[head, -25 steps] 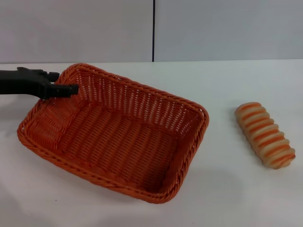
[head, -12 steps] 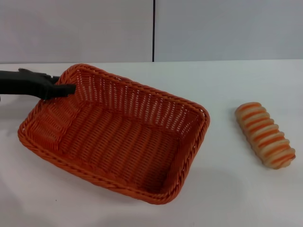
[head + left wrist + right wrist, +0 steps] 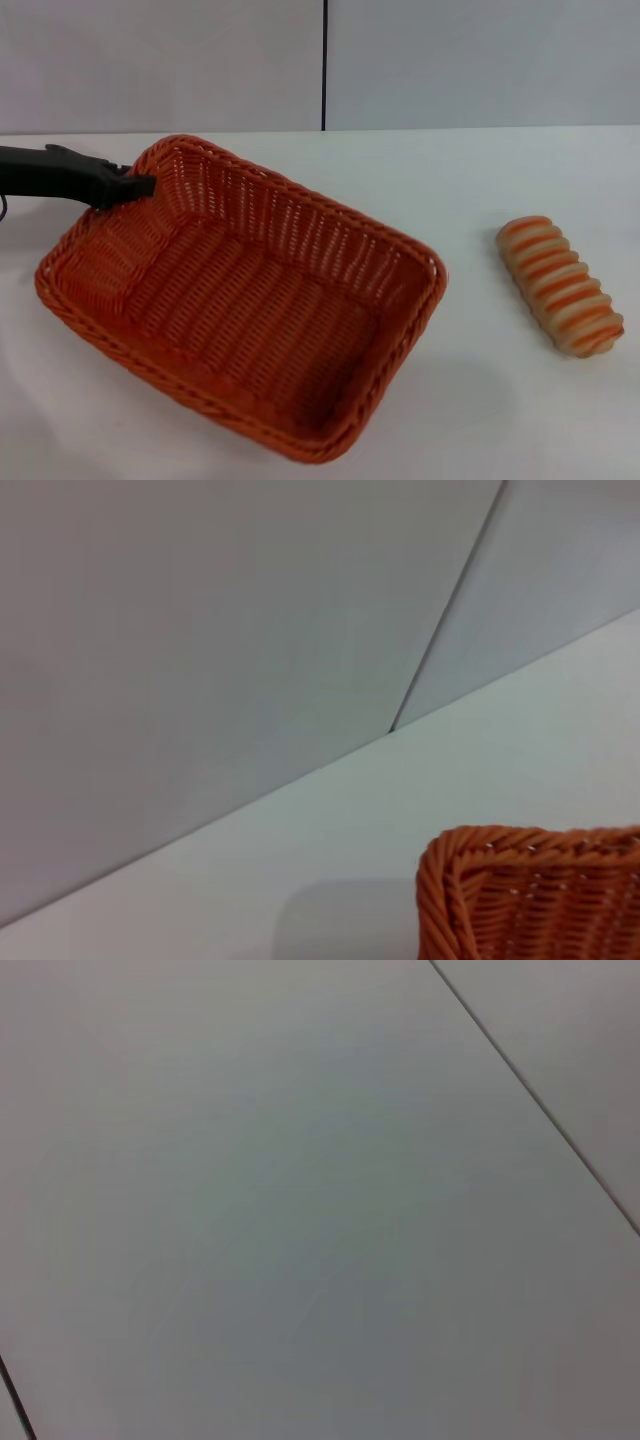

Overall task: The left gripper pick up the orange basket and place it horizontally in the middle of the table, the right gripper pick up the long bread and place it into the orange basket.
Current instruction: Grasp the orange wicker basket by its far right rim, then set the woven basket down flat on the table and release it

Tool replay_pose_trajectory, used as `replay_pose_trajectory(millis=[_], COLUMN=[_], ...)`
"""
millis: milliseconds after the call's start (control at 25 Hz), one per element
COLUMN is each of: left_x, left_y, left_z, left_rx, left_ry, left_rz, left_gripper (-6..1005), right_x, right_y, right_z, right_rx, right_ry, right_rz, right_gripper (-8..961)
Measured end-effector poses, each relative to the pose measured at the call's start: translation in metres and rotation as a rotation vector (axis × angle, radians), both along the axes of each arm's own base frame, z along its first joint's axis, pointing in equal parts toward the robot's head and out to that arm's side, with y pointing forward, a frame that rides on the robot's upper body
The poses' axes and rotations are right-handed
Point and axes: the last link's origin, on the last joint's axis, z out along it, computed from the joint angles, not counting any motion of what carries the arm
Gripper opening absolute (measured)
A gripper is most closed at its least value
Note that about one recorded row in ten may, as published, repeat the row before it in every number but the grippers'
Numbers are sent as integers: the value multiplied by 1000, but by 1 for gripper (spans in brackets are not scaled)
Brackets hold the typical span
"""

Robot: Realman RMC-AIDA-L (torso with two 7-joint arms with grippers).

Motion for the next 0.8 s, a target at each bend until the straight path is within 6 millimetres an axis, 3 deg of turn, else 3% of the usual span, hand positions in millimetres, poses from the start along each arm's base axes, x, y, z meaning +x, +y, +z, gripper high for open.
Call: replay_pose_trajectory(millis=[360, 800], left_x=[9, -9], left_y=[0, -16], left_z=[22, 33], left_rx=[59, 89], left_ry=[-83, -256], left_rz=[154, 406], left_gripper=[193, 181], right_x=[1, 1], right_y=[0, 5], right_z=[0, 0], right_rx=[-2, -10], right_ry=[4, 6], right_rz=[-6, -16], right_gripper=[596, 597])
